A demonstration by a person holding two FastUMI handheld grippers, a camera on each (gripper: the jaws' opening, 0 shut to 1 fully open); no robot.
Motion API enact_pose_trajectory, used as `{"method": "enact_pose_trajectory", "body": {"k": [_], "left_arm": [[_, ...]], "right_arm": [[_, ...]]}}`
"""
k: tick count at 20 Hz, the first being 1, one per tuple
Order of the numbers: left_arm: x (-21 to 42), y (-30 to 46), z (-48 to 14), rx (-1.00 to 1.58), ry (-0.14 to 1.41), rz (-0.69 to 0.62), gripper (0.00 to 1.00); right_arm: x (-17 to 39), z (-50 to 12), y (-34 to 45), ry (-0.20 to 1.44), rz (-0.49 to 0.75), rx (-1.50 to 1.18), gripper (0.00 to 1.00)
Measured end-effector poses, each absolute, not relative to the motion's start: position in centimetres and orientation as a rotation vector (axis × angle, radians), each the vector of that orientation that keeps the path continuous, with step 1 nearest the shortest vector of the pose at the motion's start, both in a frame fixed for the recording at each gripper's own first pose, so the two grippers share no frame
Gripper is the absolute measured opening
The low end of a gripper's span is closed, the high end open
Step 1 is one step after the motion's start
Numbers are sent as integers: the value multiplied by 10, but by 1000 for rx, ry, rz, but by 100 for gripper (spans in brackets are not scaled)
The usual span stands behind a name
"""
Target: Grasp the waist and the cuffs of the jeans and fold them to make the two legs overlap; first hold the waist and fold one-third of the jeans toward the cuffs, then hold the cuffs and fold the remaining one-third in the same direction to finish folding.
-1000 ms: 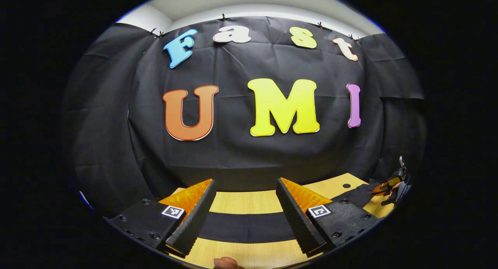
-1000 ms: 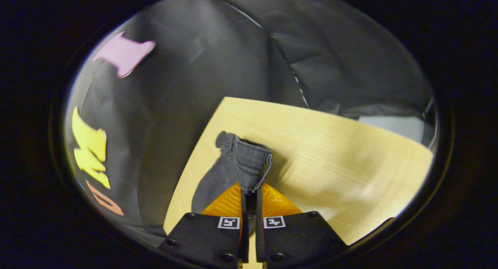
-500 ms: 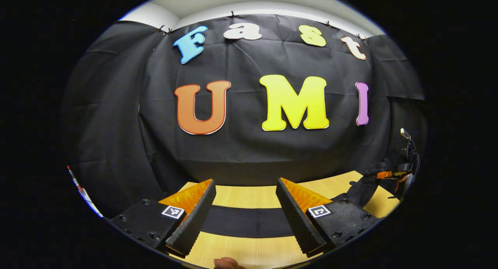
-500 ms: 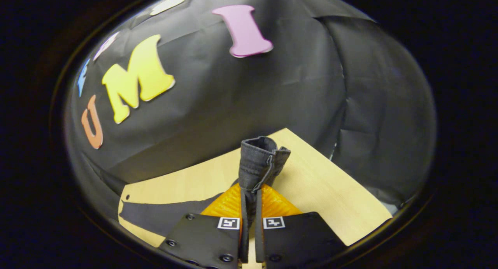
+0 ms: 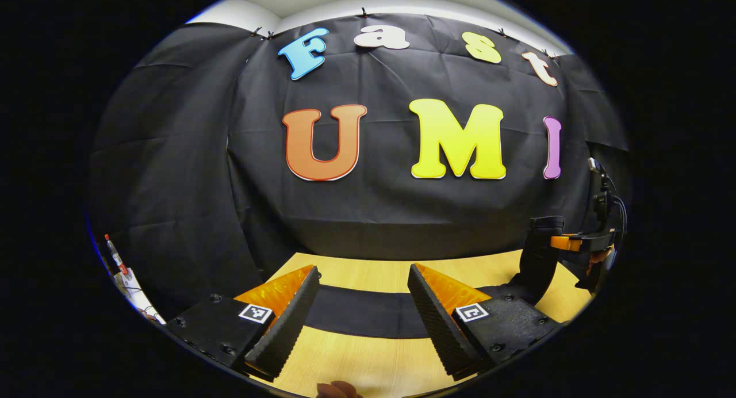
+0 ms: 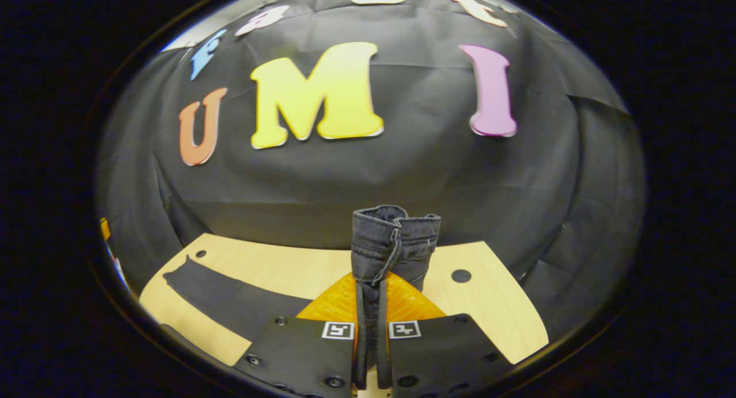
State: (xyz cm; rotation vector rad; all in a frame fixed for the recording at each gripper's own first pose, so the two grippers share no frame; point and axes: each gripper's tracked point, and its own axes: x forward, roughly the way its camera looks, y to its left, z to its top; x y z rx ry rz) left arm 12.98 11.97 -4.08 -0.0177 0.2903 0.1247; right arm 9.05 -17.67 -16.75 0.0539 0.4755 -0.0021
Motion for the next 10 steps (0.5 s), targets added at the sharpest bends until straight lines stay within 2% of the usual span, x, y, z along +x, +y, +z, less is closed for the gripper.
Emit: {"method": "enact_pose_trajectory", "body": {"k": [10], "left_arm": [[114,130,-28,34,249,101,100]], "right_arm": [[83,-169,-173,487,230,-11,7]]}}
